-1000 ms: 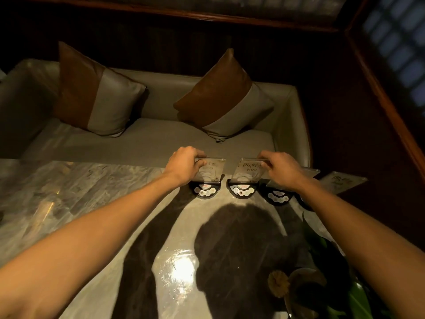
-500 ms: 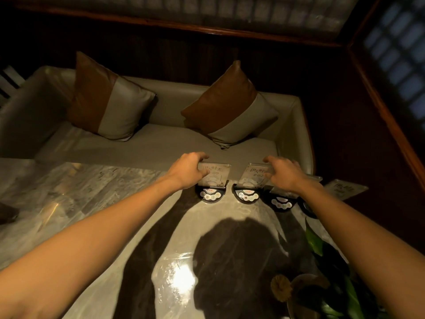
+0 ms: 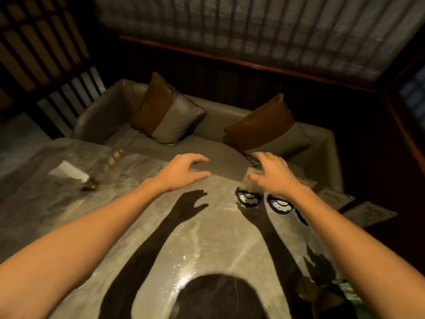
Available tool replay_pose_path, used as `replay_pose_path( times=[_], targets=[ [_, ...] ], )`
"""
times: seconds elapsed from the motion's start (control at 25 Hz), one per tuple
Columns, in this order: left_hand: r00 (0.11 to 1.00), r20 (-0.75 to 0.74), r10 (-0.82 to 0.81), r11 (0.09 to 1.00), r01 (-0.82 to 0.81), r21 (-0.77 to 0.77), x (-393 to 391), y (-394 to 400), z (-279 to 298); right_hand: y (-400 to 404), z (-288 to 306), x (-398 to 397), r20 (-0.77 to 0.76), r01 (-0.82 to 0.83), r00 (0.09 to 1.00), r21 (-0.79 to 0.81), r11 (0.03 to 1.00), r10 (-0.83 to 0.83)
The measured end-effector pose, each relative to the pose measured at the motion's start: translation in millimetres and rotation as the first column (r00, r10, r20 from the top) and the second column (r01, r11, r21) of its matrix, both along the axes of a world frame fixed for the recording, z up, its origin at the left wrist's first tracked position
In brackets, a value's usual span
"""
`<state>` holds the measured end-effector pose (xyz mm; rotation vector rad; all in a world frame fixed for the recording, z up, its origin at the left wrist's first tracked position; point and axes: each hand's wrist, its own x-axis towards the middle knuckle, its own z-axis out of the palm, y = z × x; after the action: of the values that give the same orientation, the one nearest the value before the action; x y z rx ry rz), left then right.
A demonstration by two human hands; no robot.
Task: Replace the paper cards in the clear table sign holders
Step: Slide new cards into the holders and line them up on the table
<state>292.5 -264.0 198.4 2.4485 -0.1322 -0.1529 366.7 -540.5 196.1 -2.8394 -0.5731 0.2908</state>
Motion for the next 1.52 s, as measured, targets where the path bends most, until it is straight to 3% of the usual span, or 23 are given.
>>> replay_pose_path(
  times=[0.44,0.64,0.8,0.96,1.12,1.32,1.52],
  targets=[
    [0.917,-0.01,0.399,0.913,-0.398,-0.086,-205,216,-7,251,-22,-161,-0.227,-0.252,0.923,0.251,0.935,0.31],
    [0.84,-0.136,0.525,0.827,-0.541,-0.154,-274,274,-44,320,-52,-222,-0.343,-0.307,0.845,0.314,0.898,0.409],
    [0.818,-0.244,0.52,0.81,-0.563,-0.162,-307,290,-70,360,-78,-264,-0.433,-0.332,0.775,0.341,0.88,0.46],
    [0.779,-0.238,0.579,0.767,-0.62,-0.164,-319,296,-101,381,-105,-288,-0.375,-0.424,0.774,0.292,0.857,0.511],
    [0.754,-0.226,0.617,0.743,-0.653,-0.147,-310,295,-115,386,-121,-282,-0.328,-0.34,0.821,0.378,0.861,0.468],
    [0.858,-0.158,0.489,0.853,-0.509,-0.12,-264,276,-100,360,-115,-245,-0.316,-0.22,0.868,0.449,0.866,0.384],
    [0.931,-0.076,0.358,0.917,-0.366,-0.162,-169,223,-86,297,-89,-162,-0.25,-0.174,0.914,0.472,0.865,0.32]
  ],
)
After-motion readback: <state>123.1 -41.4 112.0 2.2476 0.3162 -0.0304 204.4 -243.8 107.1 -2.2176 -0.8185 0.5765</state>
